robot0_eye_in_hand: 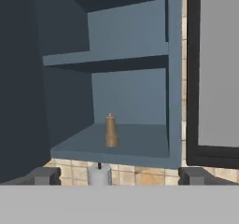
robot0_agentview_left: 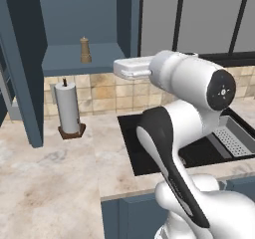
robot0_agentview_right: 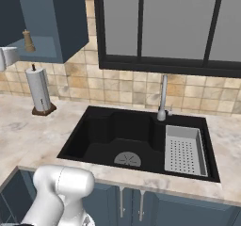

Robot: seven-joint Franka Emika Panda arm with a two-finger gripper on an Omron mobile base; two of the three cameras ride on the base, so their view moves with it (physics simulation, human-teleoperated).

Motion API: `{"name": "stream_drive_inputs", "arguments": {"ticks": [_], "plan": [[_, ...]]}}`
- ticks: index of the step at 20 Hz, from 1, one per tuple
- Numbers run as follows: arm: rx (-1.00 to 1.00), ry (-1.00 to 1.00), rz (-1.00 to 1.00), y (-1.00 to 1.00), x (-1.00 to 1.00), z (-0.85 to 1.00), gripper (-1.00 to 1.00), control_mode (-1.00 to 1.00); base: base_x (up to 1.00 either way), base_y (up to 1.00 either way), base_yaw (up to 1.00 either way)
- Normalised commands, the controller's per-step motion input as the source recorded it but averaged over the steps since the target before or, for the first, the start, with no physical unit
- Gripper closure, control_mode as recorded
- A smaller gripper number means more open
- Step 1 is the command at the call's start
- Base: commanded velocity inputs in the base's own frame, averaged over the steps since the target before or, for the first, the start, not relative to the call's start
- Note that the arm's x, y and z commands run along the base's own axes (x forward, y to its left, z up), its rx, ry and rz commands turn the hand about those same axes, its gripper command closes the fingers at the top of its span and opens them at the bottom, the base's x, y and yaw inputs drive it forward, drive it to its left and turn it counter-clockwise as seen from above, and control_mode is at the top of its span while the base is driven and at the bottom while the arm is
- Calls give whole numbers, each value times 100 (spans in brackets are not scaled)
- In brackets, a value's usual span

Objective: Retrieve the shaker from the cabinet and place it next the steak on a plate on the dining table.

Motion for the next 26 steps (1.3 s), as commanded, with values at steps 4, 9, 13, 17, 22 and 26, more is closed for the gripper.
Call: {"name": "stream_drive_inputs", "arguments": {"ticks": [4, 9, 13, 17, 22, 26], "plan": [[-6, 19, -1, 18, 26, 17, -100, -100, 0, 0, 0], [-1, 24, 0, 0, 39, 11, -100, -100, 0, 0, 0], [0, 11, 2, 0, 34, 0, -100, -100, 0, 0, 0], [0, 2, 2, 2, 16, 0, -100, -100, 0, 0, 0], [3, 0, 0, 4, 17, -18, -100, -100, 0, 0, 0], [2, 0, 0, 11, 24, -35, -100, -100, 0, 0, 0]]}}
